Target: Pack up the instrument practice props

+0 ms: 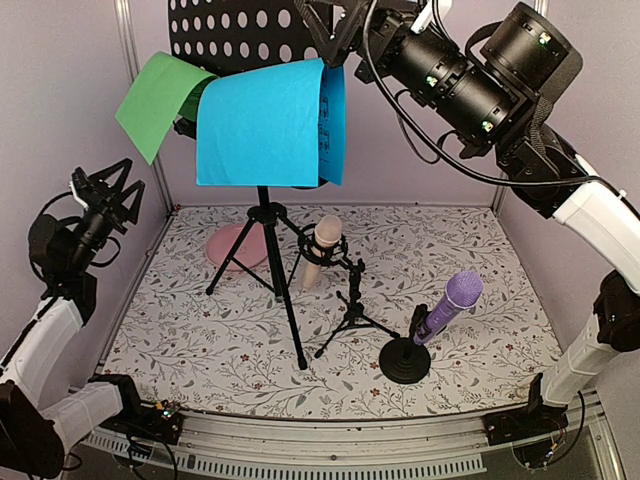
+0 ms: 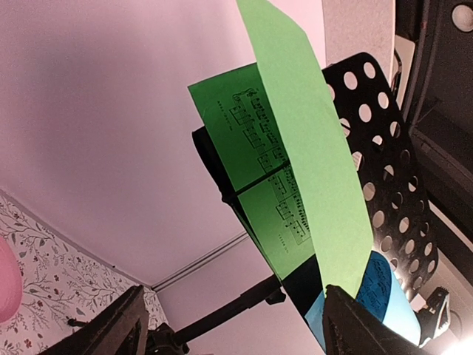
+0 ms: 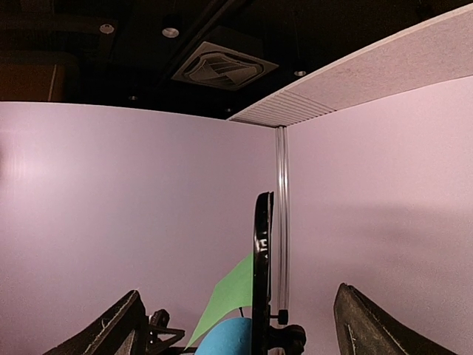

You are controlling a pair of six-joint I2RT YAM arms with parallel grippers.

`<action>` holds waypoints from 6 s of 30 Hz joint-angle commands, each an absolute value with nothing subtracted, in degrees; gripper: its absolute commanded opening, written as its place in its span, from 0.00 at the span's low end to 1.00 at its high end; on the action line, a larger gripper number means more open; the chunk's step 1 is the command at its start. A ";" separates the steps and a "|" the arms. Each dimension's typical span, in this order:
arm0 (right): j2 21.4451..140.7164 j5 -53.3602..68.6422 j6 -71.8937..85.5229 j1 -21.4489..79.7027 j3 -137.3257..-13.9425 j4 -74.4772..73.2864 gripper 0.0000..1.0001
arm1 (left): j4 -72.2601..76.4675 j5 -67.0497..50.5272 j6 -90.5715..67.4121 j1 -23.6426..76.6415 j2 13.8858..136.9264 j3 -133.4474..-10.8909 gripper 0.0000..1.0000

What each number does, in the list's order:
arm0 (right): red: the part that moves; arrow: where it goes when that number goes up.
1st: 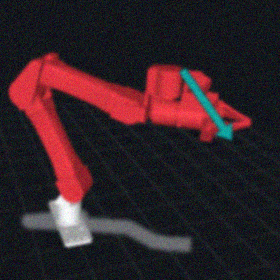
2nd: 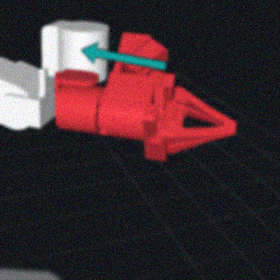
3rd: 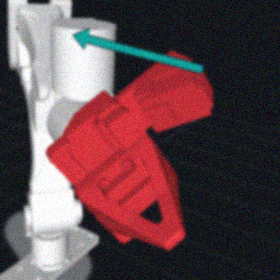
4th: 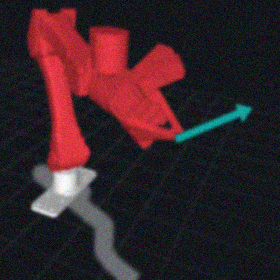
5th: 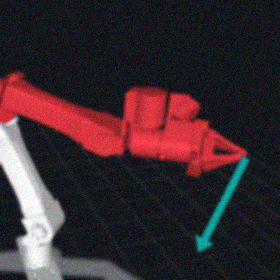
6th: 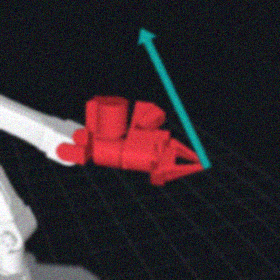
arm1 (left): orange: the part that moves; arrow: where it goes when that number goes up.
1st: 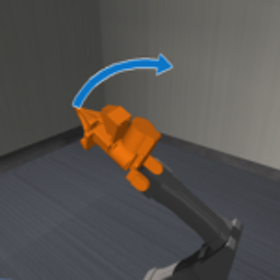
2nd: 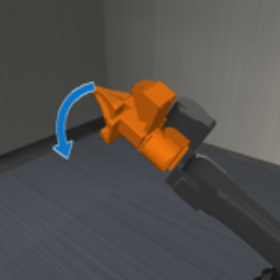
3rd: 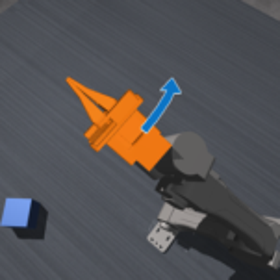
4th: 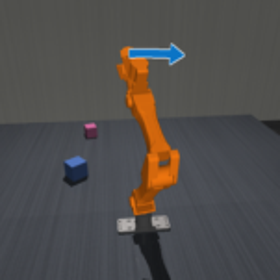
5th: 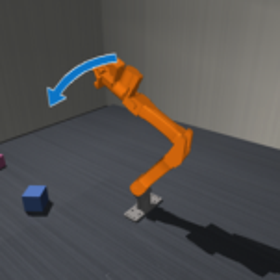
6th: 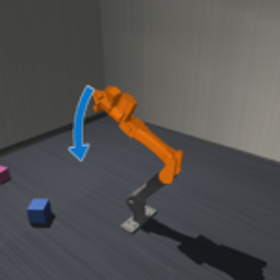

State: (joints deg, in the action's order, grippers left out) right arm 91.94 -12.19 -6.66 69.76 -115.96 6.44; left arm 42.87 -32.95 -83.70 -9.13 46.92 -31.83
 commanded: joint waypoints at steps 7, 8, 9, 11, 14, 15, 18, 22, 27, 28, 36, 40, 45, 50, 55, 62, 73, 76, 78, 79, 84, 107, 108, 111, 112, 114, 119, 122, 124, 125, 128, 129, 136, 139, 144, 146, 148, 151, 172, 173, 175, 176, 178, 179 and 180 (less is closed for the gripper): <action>75.80 -19.56 -6.62 69.96 -98.79 1.93 0.91 | 16.33 -35.51 -56.38 -0.81 38.02 -37.46 0.83; 73.65 -20.96 -5.28 69.94 -96.79 1.41 0.91 | 15.08 -35.33 -54.31 0.67 37.24 -37.14 0.83; 71.52 -22.15 -4.48 69.96 -94.85 0.75 0.92 | 14.03 -35.13 -52.49 2.30 36.58 -36.71 0.83; 68.35 -24.44 -2.90 69.96 -92.32 -0.88 0.91 | 12.53 -34.64 -48.47 6.41 35.80 -35.73 0.83; 66.15 -27.77 -2.14 69.94 -90.94 -4.64 0.91 | 7.81 -30.96 -40.51 15.03 36.45 -35.27 0.83; 66.10 -28.66 -2.79 69.96 -91.15 -6.18 0.91 | 6.40 -28.82 -37.98 18.27 37.09 -35.25 0.83; 65.88 -31.20 -3.56 69.94 -91.12 -9.61 0.91 | 4.90 -20.30 -31.74 28.98 40.12 -35.22 0.83; 65.05 -33.40 -2.54 69.76 -89.72 -12.59 0.91 | 6.09 -4.67 -22.53 44.51 47.87 -36.78 0.83; 65.78 -33.56 4.70 66.10 -90.23 -22.23 0.92 | 17.25 4.43 -10.92 58.80 57.66 -36.61 0.83; 65.75 -32.42 6.25 64.70 -90.18 -23.96 0.92 | 19.77 4.20 -9.17 60.24 59.70 -36.77 0.84; 64.34 -15.16 17.65 49.45 -90.88 -36.82 0.92 | 24.17 -6.20 2.87 66.94 79.47 -47.88 0.84; 64.20 -12.06 18.63 45.97 -89.08 -38.80 0.93 | 24.69 -11.29 5.75 67.35 88.18 -53.65 0.83; 62.35 -9.88 19.27 44.04 -85.24 -39.90 0.94 | 24.67 -14.86 7.53 67.19 96.30 -59.13 0.83; 58.05 -10.83 21.57 43.24 -79.85 -43.02 0.94 | 23.38 -21.08 8.42 64.73 102.40 -64.05 0.81; 53.17 -12.19 24.77 43.19 -75.75 -43.25 0.94 | 17.35 -33.61 12.72 60.12 107.65 -69.72 0.78; 51.55 -13.23 26.20 43.18 -75.18 -45.69 0.94 | 8.28 -35.87 22.57 59.13 115.43 -75.76 0.76; 52.10 -13.17 25.46 43.26 -75.43 -46.10 0.94 | 11.72 -33.73 21.07 60.79 122.52 -76.89 0.70; 52.29 -13.32 25.25 43.24 -75.37 -45.58 0.94 | 8.81 -32.38 22.26 61.66 123.05 -78.95 0.66; 52.47 -13.33 25.16 43.22 -75.12 -45.13 0.94 | 9.46 -31.44 21.44 61.70 121.58 -78.30 0.68; 52.60 -13.36 25.08 43.31 -75.02 -44.92 0.94 | 10.02 -30.52 21.10 61.70 120.38 -77.72 0.69; 52.82 -11.54 24.07 43.19 -73.69 -42.71 0.94 | 9.33 -27.56 20.79 61.70 114.99 -76.65 0.71; 46.68 -9.70 35.17 43.24 -68.21 -64.60 0.94 | 6.54 -27.71 14.56 64.92 106.39 -77.43 0.69; 46.73 -9.98 35.68 43.22 -68.62 -66.58 0.94 | 5.89 -27.62 14.51 64.92 106.54 -78.48 0.69; 46.61 -8.21 37.28 43.22 -68.86 -72.50 0.94 | 3.81 -27.08 14.70 65.04 108.02 -81.44 0.69; 46.48 -7.14 37.82 43.23 -68.90 -74.13 0.94 | 3.18 -27.07 14.93 64.99 108.62 -82.42 0.69; 45.94 -4.76 38.47 43.17 -68.79 -75.79 0.95 | 1.95 -26.91 15.32 65.12 109.69 -84.18 0.69; 42.22 7.09 34.72 43.24 -63.64 -71.01 0.95 | 0.79 -28.19 15.69 65.39 111.58 -87.48 0.69; 39.55 14.80 32.93 43.26 -60.35 -66.43 0.95 | -1.60 -29.08 15.88 65.37 113.64 -90.20 0.69; 37.29 19.48 32.71 43.19 -58.79 -63.08 0.95 | -2.50 -29.17 15.83 65.47 114.40 -90.94 0.69; 36.13 20.97 32.58 43.24 -57.92 -61.56 0.94 | -2.54 -29.11 15.74 65.47 114.25 -90.96 0.69; 34.31 23.02 32.31 43.25 -55.50 -58.52 0.94 | -2.90 -28.58 15.52 65.45 114.24 -91.28 0.69; 34.28 23.21 31.92 43.24 -54.55 -57.90 0.94 | -3.23 -28.52 15.33 65.47 114.38 -91.55 0.69; 32.05 13.66 29.46 43.24 -48.90 -47.95 0.92 | -4.65 -27.49 14.46 65.45 114.88 -93.09 0.69; 31.37 14.45 26.85 43.37 -44.24 -39.50 0.88 | -6.42 -28.06 14.52 65.47 115.16 -93.80 0.68; 26.10 13.84 24.61 44.94 -41.11 -33.64 0.87 | -9.79 -28.58 15.82 65.24 116.30 -96.07 0.66; 22.94 13.08 23.65 45.00 -40.27 -32.31 0.87 | -9.91 -28.31 15.90 65.14 116.55 -96.27 0.65; 21.60 13.98 22.78 44.98 -39.56 -32.14 0.86 | -10.06 -28.34 15.93 64.95 116.93 -96.68 0.65; 22.88 18.08 21.00 45.00 -38.90 -32.39 0.82 | -10.92 -28.86 16.10 64.78 117.86 -97.83 0.64; 27.15 14.98 17.21 45.88 -36.57 -22.73 0.76 | -14.41 -30.97 17.74 63.00 119.36 -100.04 0.45; 27.21 14.70 17.16 45.92 -36.45 -22.57 0.76 | -14.58 -30.82 18.04 62.96 119.36 -100.00 0.45; 27.33 14.08 17.01 45.98 -36.47 -22.19 0.75 | -15.02 -30.47 18.30 63.01 119.36 -100.00 0.44; 27.44 13.81 16.78 46.01 -36.56 -22.01 0.75 | -15.15 -30.35 18.24 63.02 119.40 -100.02 0.43; 27.48 13.22 16.06 46.05 -36.57 -21.49 0.74 | -15.42 -30.15 18.11 63.02 119.35 -99.99 0.43; 27.46 13.13 15.75 46.05 -36.50 -21.22 0.73 | -15.44 -30.07 18.03 63.02 119.36 -99.93 0.42; 27.49 13.06 15.22 46.12 -36.33 -20.77 0.72 | -15.55 -29.94 17.91 63.02 119.28 -100.00 0.41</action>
